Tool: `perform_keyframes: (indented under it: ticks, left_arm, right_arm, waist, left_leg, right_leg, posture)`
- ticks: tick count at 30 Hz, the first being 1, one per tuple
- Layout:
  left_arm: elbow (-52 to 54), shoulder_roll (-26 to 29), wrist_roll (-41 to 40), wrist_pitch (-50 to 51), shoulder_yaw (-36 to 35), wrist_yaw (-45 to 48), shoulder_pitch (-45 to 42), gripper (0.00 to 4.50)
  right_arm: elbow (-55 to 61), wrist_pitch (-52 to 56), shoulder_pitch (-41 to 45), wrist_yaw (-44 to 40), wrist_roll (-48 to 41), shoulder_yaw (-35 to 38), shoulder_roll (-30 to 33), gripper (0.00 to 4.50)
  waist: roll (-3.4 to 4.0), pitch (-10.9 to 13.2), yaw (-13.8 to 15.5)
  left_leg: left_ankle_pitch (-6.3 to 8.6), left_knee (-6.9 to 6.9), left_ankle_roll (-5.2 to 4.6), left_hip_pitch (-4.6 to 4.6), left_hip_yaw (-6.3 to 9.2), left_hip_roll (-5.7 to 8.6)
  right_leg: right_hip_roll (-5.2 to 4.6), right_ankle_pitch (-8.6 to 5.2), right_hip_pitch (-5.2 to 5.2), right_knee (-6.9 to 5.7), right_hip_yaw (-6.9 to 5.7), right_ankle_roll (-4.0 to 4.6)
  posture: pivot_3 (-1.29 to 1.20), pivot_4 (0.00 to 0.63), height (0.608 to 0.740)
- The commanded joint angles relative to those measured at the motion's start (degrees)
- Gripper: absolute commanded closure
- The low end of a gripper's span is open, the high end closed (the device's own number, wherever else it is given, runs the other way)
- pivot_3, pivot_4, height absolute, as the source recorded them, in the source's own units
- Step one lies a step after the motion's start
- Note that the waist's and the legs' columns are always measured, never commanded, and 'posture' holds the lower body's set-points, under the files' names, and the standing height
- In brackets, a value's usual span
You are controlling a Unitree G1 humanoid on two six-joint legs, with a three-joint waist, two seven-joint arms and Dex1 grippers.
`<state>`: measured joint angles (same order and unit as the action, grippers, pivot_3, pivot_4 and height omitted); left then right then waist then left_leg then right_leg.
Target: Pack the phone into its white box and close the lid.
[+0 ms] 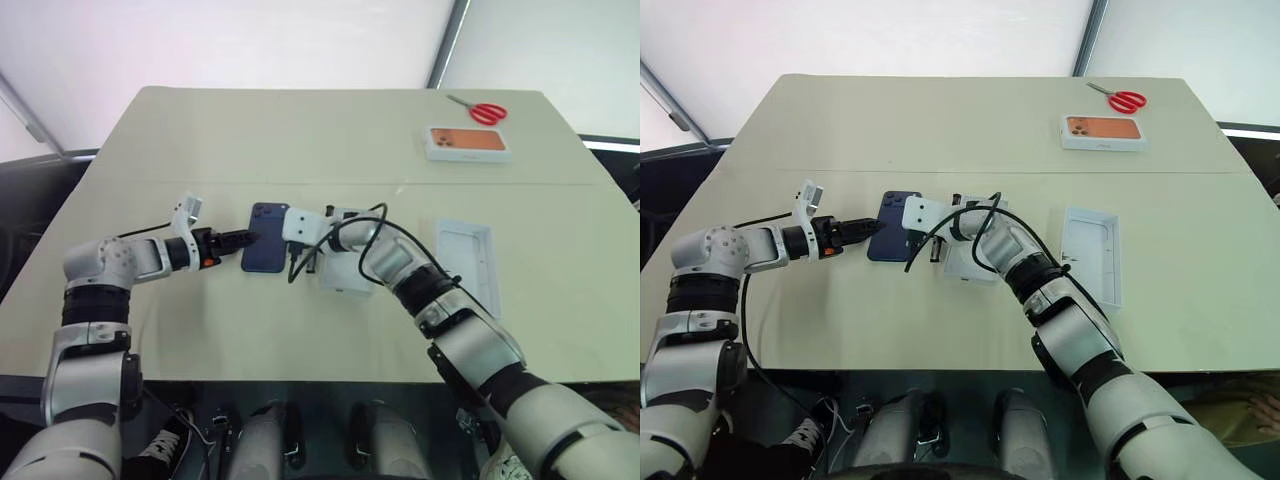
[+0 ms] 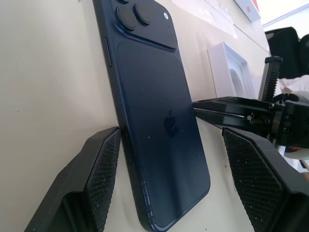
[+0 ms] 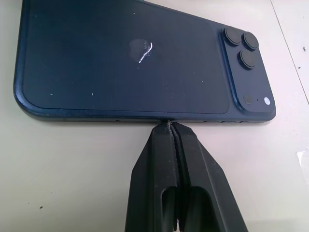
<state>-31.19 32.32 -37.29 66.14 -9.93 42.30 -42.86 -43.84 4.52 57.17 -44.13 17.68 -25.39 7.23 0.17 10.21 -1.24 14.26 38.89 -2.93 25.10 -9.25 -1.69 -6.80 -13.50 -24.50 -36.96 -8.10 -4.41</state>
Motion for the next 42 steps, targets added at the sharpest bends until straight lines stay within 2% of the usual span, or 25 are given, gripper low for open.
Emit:
perform_keyframes:
  ticks: [1, 8, 13, 19, 21, 23, 30, 33, 36, 42]
  left_arm:
    - [-2.23, -3.82, 0.58, 4.04, 1.95, -0.51, 0.35, 0.96]
    - [-5.05, -6.82, -1.25, 6.06, -4.78, -1.99, -2.67, 0.96]
    - [-4.90, -7.63, -1.19, 7.10, -7.07, -2.40, -3.30, 0.96]
    - [-0.22, -8.57, -1.19, 9.11, -6.31, -3.54, -3.14, 0.96]
    - [0.15, -8.73, 1.45, 9.76, -4.99, -7.09, -3.14, 0.96]
    - [-0.65, -8.93, 3.67, 10.49, -5.64, -10.86, -3.74, 0.96]
    - [0.07, -10.14, 2.99, 13.31, -8.63, -13.82, -4.69, 0.96]
    - [0.11, -13.00, 2.05, 13.94, -10.90, -15.95, -5.04, 0.96]
    - [2.12, -14.58, 1.40, 15.15, -11.97, -16.59, -4.55, 0.96]
    - [2.16, -13.56, 2.08, 12.29, -12.38, -15.22, -2.38, 0.96]
  right_arm:
    - [-0.06, -0.96, 1.05, 0.20, -0.40, 0.03, -2.08, 4.44]
    - [0.18, -1.28, 0.37, -0.08, -0.02, -0.02, -1.59, 4.44]
    - [0.23, -1.53, 0.36, 0.06, 0.01, 0.08, -1.63, 4.44]
    - [0.32, -1.64, 0.19, 0.14, 0.25, 0.11, -1.94, 4.44]
    - [0.32, -1.63, 0.26, 0.17, 0.41, 0.32, -2.08, 4.44]
    - [0.12, -1.76, 0.37, 0.24, 0.62, 0.48, -2.10, 4.44]
    - [-0.71, -2.65, 0.62, 0.57, 1.15, 0.43, -1.87, 4.44]
    - [-1.00, -2.89, 0.71, 0.53, 1.18, 0.53, -2.00, 4.44]
    - [-0.79, -2.77, 0.53, 0.30, 1.02, 0.79, -2.02, 4.44]
    - [-1.02, -3.07, 0.56, 0.54, 1.29, 0.89, -1.76, 4.44]
  waist:
    - [0.02, -0.05, 0.09]
    - [0.04, -0.07, 0.44]
    - [0.04, -0.07, 0.43]
    - [0.03, -0.06, 0.43]
    - [0.03, -0.06, 0.40]
    - [0.03, -0.06, 0.43]
    - [0.03, -0.07, 0.31]
    - [0.04, -0.07, 0.43]
    - [0.03, -0.07, 0.38]
    - [0.03, -0.07, -0.04]
  left_leg:
    - [0.00, 0.00, 0.00, -0.04, 0.00, 0.00]
    - [0.01, 0.00, 0.01, -0.08, 0.03, 0.07]
    - [0.01, 0.00, 0.01, -0.08, 0.04, 0.09]
    - [0.01, 0.00, 0.01, -0.06, 0.05, 0.11]
    - [0.01, 0.00, 0.01, -0.05, 0.05, 0.11]
    - [0.01, 0.00, 0.01, -0.05, 0.06, 0.11]
    - [0.00, -0.01, 0.02, -0.07, 0.09, 0.11]
    - [0.00, 0.00, 0.03, -0.08, 0.09, 0.11]
    - [0.00, 0.00, 0.03, -0.08, 0.09, 0.13]
    - [-0.01, -0.02, 0.03, -0.08, 0.07, 0.11]
  right_leg:
    - [-0.01, 0.00, 0.04, 0.00, 0.00, 0.00]
    - [-0.09, -0.01, 0.07, -0.03, 0.00, 0.00]
    - [-0.11, -0.01, 0.07, -0.05, 0.00, -0.01]
    - [-0.12, -0.01, 0.06, -0.06, 0.00, -0.01]
    - [-0.13, -0.01, 0.05, -0.06, 0.00, -0.01]
    - [-0.12, -0.01, 0.05, -0.06, 0.00, -0.01]
    - [-0.12, -0.01, 0.07, -0.08, 0.00, -0.01]
    - [-0.13, -0.01, 0.08, -0.09, 0.00, -0.01]
    - [-0.15, -0.01, 0.09, -0.08, 0.02, -0.02]
    - [-0.12, -0.01, 0.05, -0.08, 0.02, -0.02]
  posture:
    - [0.00, 0.150, 0.738]
    - [0.00, 0.150, 0.738]
    - [0.00, 0.150, 0.738]
    - [0.00, 0.150, 0.738]
    - [0.00, 0.150, 0.738]
    - [0.00, 0.150, 0.738]
    - [0.00, 0.150, 0.738]
    - [0.00, 0.150, 0.738]
    - [0.00, 0.150, 0.738]
    - [0.00, 0.150, 0.738]
